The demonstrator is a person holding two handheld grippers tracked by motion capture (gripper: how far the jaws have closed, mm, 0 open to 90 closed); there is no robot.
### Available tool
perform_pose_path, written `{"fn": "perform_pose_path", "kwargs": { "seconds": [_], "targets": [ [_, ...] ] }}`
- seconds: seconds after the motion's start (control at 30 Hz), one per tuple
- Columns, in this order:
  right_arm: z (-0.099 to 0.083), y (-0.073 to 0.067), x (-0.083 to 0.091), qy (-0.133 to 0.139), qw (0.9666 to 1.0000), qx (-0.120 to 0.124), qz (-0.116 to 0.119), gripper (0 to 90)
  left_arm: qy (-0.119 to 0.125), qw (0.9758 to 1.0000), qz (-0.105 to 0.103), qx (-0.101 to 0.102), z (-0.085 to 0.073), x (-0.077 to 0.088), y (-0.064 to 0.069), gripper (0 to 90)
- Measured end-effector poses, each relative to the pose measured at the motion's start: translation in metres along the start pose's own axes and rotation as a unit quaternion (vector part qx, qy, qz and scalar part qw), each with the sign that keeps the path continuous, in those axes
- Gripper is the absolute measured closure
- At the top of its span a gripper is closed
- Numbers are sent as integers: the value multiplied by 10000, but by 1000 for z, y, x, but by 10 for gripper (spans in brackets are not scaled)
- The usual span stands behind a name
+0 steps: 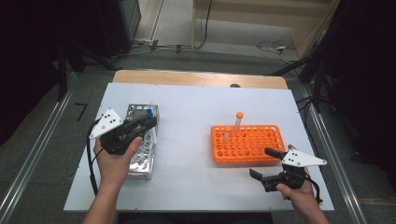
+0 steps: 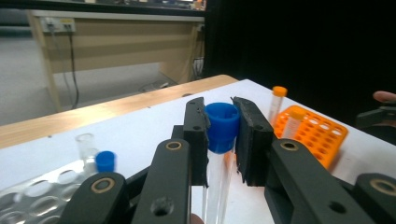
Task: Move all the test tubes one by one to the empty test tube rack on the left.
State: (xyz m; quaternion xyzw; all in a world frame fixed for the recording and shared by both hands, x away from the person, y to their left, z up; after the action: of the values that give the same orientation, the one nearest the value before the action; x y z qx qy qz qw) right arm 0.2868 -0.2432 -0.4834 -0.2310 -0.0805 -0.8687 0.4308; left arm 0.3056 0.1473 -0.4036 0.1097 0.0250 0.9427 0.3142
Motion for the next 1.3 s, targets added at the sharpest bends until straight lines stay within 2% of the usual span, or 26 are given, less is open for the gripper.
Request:
{"fn": "perform_pose_path", "kwargs": {
  "seconds": [0.23,0.53,0.83,1.1,1.3],
  "targets": [
    [-4,11,2,-24,10000,-20,-87,13,24,9997,243,67,7,-3,-21,762],
    [-6,14,1,-68,9999,-16,-115,13,88,9985,483,245,8,-15,-40,762],
    [-7,15,0,-74,9999,-26,-128,13,104,9964,774,339,1,-31,-53,762],
    [-7,16,0,-65,9999,-30,-135,14,82,9937,1064,354,-9,-37,-60,761],
    [-7,15,0,-98,9999,-30,-130,14,129,9928,1131,385,-13,-40,-61,761]
  ]
}}
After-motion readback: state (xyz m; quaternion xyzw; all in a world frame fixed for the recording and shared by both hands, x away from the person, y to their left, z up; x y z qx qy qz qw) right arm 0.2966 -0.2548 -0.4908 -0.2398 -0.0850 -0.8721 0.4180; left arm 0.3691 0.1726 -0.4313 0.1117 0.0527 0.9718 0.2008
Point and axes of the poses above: each handheld gripper's, and its own axes: x roughly backward along the jaws, z roughly out of its top, y roughly to its right, the point moved 7 cm from there along -x, roughly forward along the jaws, and after that the axes turned 1 degree about -y, right-handed, at the moved point
